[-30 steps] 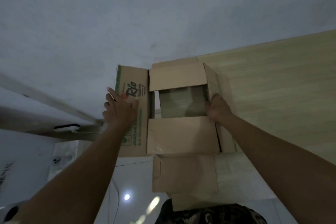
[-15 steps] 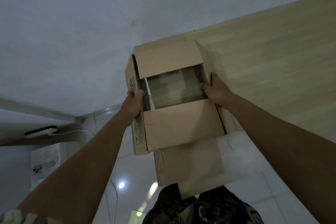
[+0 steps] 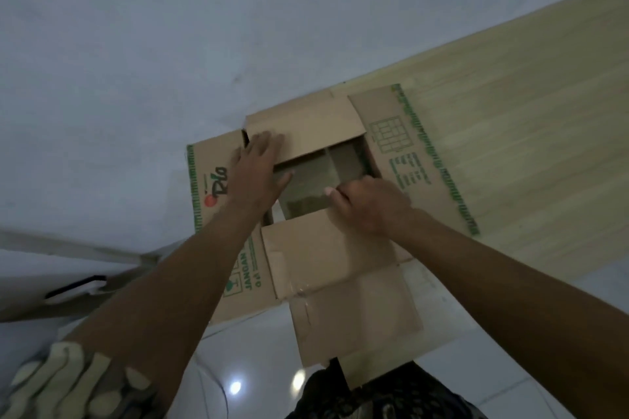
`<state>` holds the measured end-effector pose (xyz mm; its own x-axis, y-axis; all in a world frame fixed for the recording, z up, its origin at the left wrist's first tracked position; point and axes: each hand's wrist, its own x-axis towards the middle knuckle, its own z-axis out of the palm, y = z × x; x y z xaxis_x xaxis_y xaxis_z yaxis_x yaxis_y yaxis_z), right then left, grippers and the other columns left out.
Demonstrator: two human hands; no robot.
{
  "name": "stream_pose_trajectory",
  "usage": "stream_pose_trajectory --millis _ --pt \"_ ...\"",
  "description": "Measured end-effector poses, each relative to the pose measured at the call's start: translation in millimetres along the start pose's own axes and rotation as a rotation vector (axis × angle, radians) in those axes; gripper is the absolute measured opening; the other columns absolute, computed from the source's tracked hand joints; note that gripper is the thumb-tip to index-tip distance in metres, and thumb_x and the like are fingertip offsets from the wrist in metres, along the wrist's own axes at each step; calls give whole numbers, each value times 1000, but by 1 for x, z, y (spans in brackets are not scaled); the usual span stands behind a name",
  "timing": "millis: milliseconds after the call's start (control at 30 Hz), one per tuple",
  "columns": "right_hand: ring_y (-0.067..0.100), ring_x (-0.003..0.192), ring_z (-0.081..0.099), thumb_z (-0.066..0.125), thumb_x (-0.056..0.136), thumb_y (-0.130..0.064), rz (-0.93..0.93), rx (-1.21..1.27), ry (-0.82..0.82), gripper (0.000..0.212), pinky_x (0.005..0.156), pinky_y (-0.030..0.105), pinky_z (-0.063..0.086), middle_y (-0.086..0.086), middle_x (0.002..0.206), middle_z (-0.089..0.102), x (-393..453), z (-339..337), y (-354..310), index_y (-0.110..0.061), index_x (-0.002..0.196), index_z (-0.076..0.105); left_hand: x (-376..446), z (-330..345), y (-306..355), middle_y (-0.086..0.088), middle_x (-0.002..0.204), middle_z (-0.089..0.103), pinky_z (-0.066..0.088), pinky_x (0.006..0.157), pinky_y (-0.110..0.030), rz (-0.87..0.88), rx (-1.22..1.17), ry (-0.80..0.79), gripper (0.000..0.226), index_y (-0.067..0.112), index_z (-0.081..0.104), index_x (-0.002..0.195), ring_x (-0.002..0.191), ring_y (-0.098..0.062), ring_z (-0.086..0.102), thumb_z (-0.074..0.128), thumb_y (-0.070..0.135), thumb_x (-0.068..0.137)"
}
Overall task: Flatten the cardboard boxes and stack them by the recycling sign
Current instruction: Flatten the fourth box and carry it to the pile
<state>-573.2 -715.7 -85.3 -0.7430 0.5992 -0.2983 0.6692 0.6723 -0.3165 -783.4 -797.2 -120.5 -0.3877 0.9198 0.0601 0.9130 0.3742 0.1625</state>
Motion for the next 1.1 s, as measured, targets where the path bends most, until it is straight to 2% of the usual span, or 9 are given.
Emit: stream_pose_trajectory --millis 167,333,500,633,733,800,900,1000,1100 --pt "34 101 61 26 104 -52 42 -47 -117 61 77 38 40 18 111 64 -7 -22 -2 -7 108 67 24 -8 0 -7 142 53 48 98 -43 103 -71 -7 52 20 59 134 126 -29 54 67 43 88" --pt "26 89 54 31 102 -57 119 -25 -289 58 75 34 40 14 108 60 -14 -53 -7 -11 114 63 34 -35 -2 -4 114 72 54 77 -36 146 -121 243 33 20 71 116 97 -28 68 59 40 94" --pt "27 133 44 37 93 -72 216 28 -531 84 95 33 39 10 152 41 -30 -66 -15 -9 148 40 61 -61 0 -8 89 74 52 59 -36 139 -50 373 24 19 72 108 74 -30 68 55 30 96" --pt "26 143 35 40 83 -82 269 50 -596 97 113 41 34 5 159 32 -47 -57 -22 -13 152 35 85 -61 -8 -16 114 69 49 77 -42 194 -1 416 38 15 59 132 98 -34 65 54 18 94" --pt "28 139 39 40 78 -86 287 76 -670 98 111 45 36 5 155 38 -59 -47 -26 -16 147 45 91 -44 -3 -17 155 32 21 111 -58 124 126 293 69 17 25 153 142 -37 30 56 21 93" --pt "27 130 47 43 78 -84 267 94 -740 89 108 47 40 4 145 48 -66 -43 -28 -19 138 56 94 -36 5 -17 163 5 1 113 -63 50 172 250 90 17 3 156 149 -40 5 62 30 90" --pt "26 126 50 45 77 -86 252 116 -817 87 108 47 40 3 140 52 -75 -33 -29 -20 134 59 103 -30 11 -19 162 -9 -8 110 -64 27 218 154 100 15 -5 156 148 -41 -6 62 44 87" --pt "28 132 46 39 81 -86 228 100 -777 93 109 47 38 6 148 46 -82 -15 -31 -17 142 51 115 -17 6 -14 163 -9 -5 113 -65 35 212 -71 88 16 1 156 149 -38 -8 52 49 92" --pt "25 120 55 33 76 -91 219 96 -629 96 100 45 45 3 139 55 -89 11 -32 -20 135 58 114 0 4 -14 161 13 17 113 -62 62 104 -251 75 15 18 153 146 -37 15 51 48 94"
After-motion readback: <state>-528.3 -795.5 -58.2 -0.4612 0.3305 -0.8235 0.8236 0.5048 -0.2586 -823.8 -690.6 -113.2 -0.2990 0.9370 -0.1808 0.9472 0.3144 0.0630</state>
